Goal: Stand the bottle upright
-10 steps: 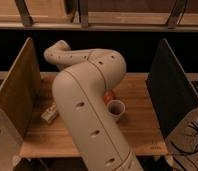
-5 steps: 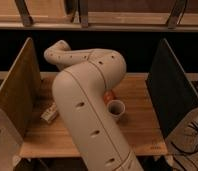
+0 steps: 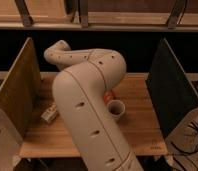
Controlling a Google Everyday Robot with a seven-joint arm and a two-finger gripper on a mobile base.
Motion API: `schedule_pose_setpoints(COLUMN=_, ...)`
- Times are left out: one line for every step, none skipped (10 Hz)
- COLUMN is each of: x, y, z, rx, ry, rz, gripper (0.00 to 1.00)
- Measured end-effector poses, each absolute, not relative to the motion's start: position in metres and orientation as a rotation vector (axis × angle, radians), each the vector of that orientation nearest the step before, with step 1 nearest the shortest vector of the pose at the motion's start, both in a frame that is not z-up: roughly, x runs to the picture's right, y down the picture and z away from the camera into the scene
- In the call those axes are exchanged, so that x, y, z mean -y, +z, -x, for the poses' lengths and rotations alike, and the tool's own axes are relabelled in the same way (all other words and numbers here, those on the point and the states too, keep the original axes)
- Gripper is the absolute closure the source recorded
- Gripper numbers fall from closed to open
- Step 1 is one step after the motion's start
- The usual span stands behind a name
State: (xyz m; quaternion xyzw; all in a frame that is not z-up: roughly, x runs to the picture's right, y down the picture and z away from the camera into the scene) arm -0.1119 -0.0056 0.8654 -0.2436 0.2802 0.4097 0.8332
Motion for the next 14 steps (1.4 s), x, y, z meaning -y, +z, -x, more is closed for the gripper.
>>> schedule_pose_setpoints(x=0.006, y=0.865, z=0.112, rx=-0.594, ry=0.868, rz=0.516, gripper=0.2)
schedule_pose_setpoints(x=0.006, y=0.865, z=0.112, rx=-0.594, ry=0.868, rz=0.516, gripper=0.2)
schedule_pose_setpoints(x=0.006, y=0.865, z=0.112, rx=-0.594, ry=0.868, rz=0.516, gripper=0.2)
schedule_pose_setpoints(x=0.006, y=0.865, z=0.112, rx=-0.594, ry=0.868, rz=0.516, gripper=0.2)
schedule_pose_setpoints(x=0.006, y=0.865, z=0.112, rx=-0.594, ry=0.868, rz=0.516, gripper=0.2)
schedule_pose_setpoints(x=0.006, y=0.865, z=0.112, rx=-0.594, ry=0.868, rz=0.516, gripper=0.2)
schedule_pose_setpoints(x=0.006, y=0.865, z=0.112, rx=-0.594, ry=0.868, rz=0.516, gripper=0.2)
schedule_pose_setpoints(x=0.006, y=0.865, z=0.112, rx=-0.594, ry=0.868, rz=0.515, gripper=0.2)
schedule_pose_setpoints(x=0.006, y=0.866, z=0.112, rx=-0.594, ry=0.877, rz=0.509, gripper=0.2)
schedule_pose_setpoints(x=0.009, y=0.867, z=0.112, rx=-0.592, ry=0.903, rz=0.499, gripper=0.2)
schedule_pose_setpoints(x=0.012, y=0.869, z=0.111, rx=-0.587, ry=0.969, rz=0.482, gripper=0.2)
schedule_pose_setpoints(x=0.015, y=0.872, z=0.11, rx=-0.581, ry=1.058, rz=0.467, gripper=0.2)
schedule_pose_setpoints(x=0.016, y=0.875, z=0.108, rx=-0.58, ry=1.159, rz=0.454, gripper=0.2)
schedule_pose_setpoints(x=0.017, y=0.877, z=0.106, rx=-0.583, ry=1.243, rz=0.442, gripper=0.2)
